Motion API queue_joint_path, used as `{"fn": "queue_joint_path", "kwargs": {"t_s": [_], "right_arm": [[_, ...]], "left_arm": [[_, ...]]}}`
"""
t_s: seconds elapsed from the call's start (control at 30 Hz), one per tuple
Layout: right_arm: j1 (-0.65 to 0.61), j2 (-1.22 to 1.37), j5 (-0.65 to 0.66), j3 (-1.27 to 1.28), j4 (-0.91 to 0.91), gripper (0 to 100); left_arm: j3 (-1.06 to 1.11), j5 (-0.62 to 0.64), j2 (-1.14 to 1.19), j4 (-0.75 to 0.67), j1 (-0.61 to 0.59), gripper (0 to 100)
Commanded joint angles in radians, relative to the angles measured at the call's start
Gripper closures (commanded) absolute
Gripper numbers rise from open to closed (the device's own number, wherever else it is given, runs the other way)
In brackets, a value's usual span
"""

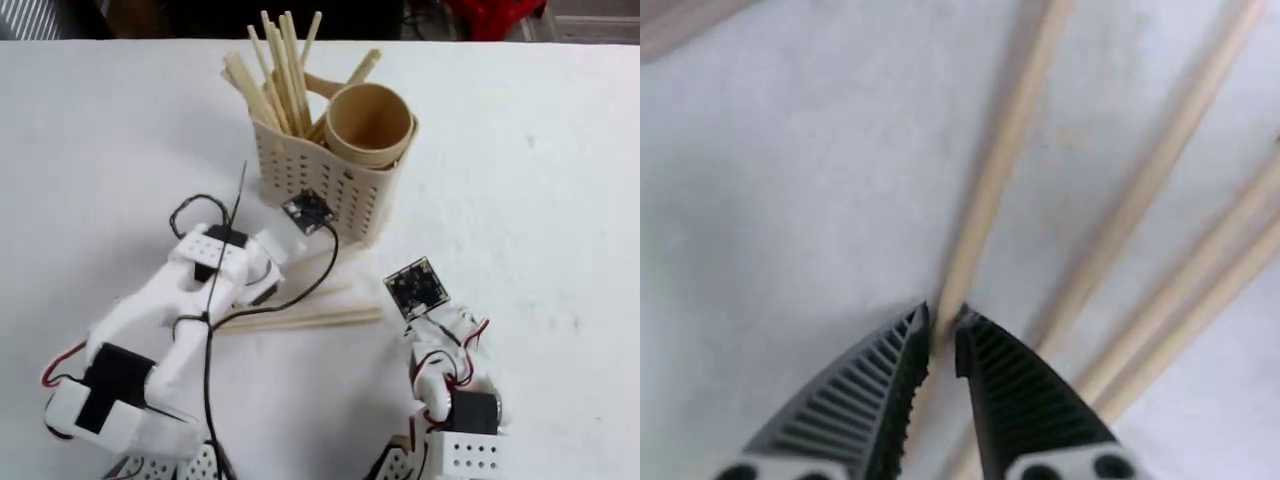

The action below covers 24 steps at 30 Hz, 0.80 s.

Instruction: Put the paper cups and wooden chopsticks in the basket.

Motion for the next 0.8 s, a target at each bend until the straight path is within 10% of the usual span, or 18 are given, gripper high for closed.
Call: {"fn": "queue_joint_path", "kwargs": {"t_s": [0.0,0.4,0.77], "right_arm": [[-0.005,-0.005,0.006,0.009,-0.008,92.9],[-0.005,-0.005,0.006,0.009,-0.008,92.9],[-0.005,-0.005,0.006,0.009,-0.008,92.9]], "left_arm": [[-0.015,0.003,0.002,-0.017,-0.013,98],[0.106,-0.003,-0.377,-0.006,-0.031,98],[-0.049,-0.002,-0.917,0.327,-0.031,98]]}}
